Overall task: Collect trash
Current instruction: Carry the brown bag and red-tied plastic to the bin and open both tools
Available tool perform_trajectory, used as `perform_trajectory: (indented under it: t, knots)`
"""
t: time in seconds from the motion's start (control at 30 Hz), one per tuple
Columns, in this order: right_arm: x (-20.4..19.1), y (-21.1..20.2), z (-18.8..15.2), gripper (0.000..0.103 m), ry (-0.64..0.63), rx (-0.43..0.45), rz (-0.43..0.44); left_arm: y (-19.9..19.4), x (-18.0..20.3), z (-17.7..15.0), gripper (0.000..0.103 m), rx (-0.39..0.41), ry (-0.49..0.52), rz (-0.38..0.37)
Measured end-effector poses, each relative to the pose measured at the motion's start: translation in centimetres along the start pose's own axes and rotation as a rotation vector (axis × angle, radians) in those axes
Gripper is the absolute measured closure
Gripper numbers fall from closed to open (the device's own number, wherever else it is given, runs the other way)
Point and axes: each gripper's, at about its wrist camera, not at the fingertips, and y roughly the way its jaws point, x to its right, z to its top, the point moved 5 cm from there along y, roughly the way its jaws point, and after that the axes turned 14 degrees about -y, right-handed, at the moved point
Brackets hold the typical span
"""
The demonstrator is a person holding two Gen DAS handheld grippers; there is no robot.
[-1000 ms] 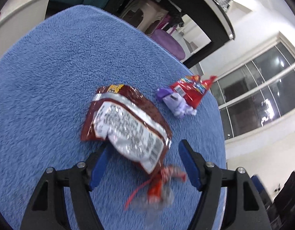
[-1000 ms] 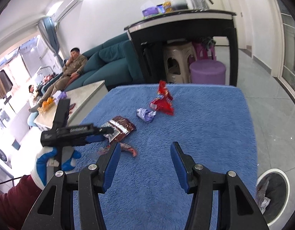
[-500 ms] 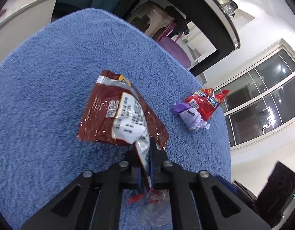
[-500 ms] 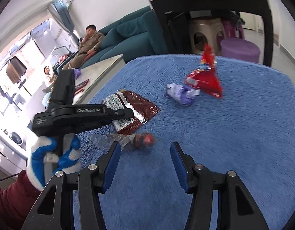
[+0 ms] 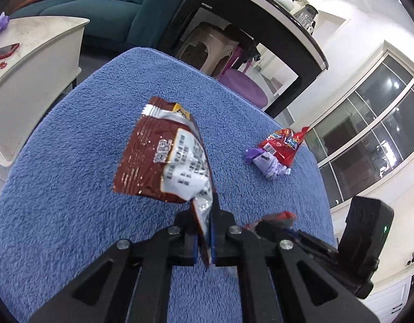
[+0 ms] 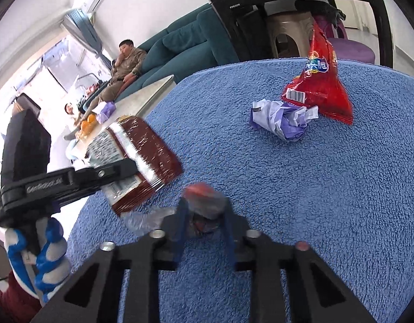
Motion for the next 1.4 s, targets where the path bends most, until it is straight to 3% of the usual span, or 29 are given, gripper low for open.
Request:
perform_trajectory:
  t: [0.33, 1.1, 1.4]
  knots:
    - [1.5, -4.2, -1.1, 0.089, 0.063, 0.065, -0.013, -2.1, 1.7, -2.3, 0.098, -0.001, 0.037, -0.020]
    - [5.3, -22.5, -5.3, 0.089, 0.192, 0.313, -0.236, -6.6, 9.6, -7.5, 0.098, 0.000, 0.164, -0.121]
    - [5.5, -27.4, -7.6, 0.089, 0.221, 0.379, -0.304, -7.8, 11.0, -9.9, 0.098, -0.019, 0.186, -0.153]
